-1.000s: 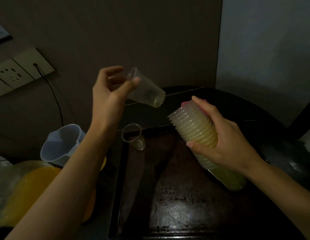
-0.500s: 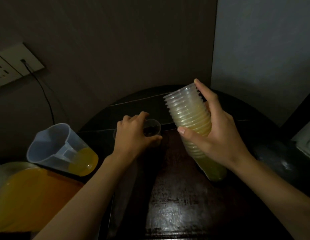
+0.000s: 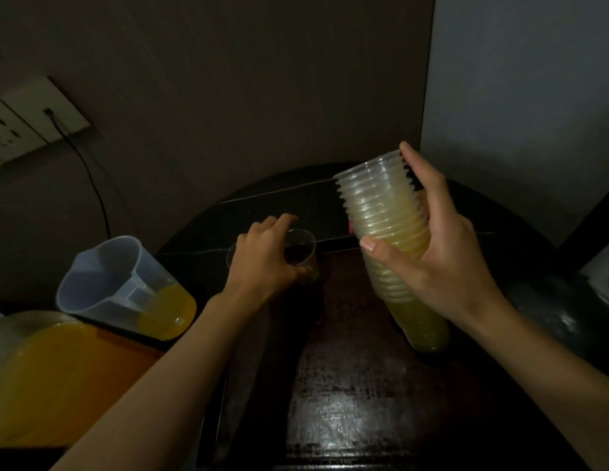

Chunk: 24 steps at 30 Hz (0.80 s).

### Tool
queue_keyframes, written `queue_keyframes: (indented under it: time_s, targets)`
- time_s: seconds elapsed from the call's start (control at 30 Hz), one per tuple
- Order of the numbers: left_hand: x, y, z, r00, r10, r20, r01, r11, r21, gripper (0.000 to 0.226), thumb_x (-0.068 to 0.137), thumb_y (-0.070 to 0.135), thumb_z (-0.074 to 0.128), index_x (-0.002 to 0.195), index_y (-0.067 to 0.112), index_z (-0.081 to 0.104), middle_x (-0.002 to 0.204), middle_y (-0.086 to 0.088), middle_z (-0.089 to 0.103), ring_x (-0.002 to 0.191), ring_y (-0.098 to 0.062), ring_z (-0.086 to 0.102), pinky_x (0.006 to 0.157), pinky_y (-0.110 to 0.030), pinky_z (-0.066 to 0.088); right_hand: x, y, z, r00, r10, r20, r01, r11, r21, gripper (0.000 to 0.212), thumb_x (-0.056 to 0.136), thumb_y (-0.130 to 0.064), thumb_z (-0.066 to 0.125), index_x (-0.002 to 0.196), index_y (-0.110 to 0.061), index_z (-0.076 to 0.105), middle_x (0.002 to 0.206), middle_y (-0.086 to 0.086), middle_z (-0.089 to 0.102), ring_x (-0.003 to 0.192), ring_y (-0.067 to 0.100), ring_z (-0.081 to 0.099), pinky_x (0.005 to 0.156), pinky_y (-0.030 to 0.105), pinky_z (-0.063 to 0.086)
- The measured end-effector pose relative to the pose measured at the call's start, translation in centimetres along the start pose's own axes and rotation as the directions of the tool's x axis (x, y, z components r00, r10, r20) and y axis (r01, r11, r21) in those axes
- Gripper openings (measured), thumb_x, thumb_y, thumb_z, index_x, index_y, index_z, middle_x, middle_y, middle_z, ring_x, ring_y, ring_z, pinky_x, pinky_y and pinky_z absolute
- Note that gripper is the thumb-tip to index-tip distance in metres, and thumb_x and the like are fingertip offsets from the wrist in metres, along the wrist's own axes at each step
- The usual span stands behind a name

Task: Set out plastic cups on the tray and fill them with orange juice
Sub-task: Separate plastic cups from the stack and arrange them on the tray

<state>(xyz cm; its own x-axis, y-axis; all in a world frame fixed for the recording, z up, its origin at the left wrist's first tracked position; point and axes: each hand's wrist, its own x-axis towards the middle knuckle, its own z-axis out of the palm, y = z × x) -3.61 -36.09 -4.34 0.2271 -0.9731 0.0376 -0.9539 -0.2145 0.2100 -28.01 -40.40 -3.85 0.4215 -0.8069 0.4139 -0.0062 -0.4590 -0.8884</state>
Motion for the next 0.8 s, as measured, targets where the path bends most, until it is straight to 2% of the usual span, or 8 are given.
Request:
queue_keyframes:
  time_s: [0.17, 0.3, 0.5, 0.8]
  targets:
    - [-0.10, -0.31, 0.16, 0.999, 0.024, -0.031, -0.023, 1.000, 0.020, 0.084, 0.072, 0.050, 0.084, 0.143, 0.030, 0.045, 0.137, 0.003, 0.053, 0.127, -0.021, 0.047, 0.105, -0.041, 0.036, -0.03, -0.04, 0.00, 1.000, 0.002, 0.003, -0.002, 1.000, -0.002, 0.094, 0.083, -0.029, 0.079, 0.154, -0.048, 0.020, 0.135, -0.011, 0.058, 0.107, 0.001, 0.067, 0.084, 0.013, 0.053]
    - [-0.08, -0.29, 0.06, 0.996, 0.048, -0.072, -0.043, 0.997, 0.066, 0.083, 0.071, 0.058, 0.083, 0.141, 0.030, 0.048, 0.137, 0.004, 0.056, 0.126, -0.023, 0.046, 0.102, -0.039, 0.035, 0.01, 0.03, -0.11, 1.000, 0.007, 0.007, -0.007, 1.000, 0.001, 0.094, 0.082, -0.037, 0.077, 0.157, -0.046, 0.020, 0.137, -0.008, 0.058, 0.108, 0.002, 0.067, 0.084, 0.014, 0.053]
    - [-0.03, -0.68, 0.23, 0.995, 0.028, -0.100, -0.026, 0.999, 0.024, 0.083, 0.068, 0.064, 0.082, 0.138, 0.031, 0.051, 0.133, 0.006, 0.058, 0.124, -0.022, 0.048, 0.095, -0.036, 0.033, -0.14, 0.32, -0.33, 1.000, 0.003, 0.016, -0.003, 1.000, -0.015, 0.093, 0.084, -0.038, 0.079, 0.154, -0.052, 0.019, 0.142, -0.011, 0.055, 0.115, 0.001, 0.063, 0.090, 0.017, 0.054]
    - [0.03, -0.67, 0.30, 0.995, 0.012, -0.103, -0.010, 1.000, 0.027, 0.074, 0.070, 0.069, 0.076, 0.129, 0.027, 0.060, 0.128, 0.005, 0.060, 0.119, -0.019, 0.048, 0.090, -0.033, 0.030, -0.04, 0.21, -0.41, 1.000, 0.004, 0.015, -0.004, 1.000, -0.019, 0.094, 0.083, -0.039, 0.077, 0.156, -0.050, 0.019, 0.142, -0.009, 0.056, 0.114, 0.003, 0.065, 0.090, 0.020, 0.055]
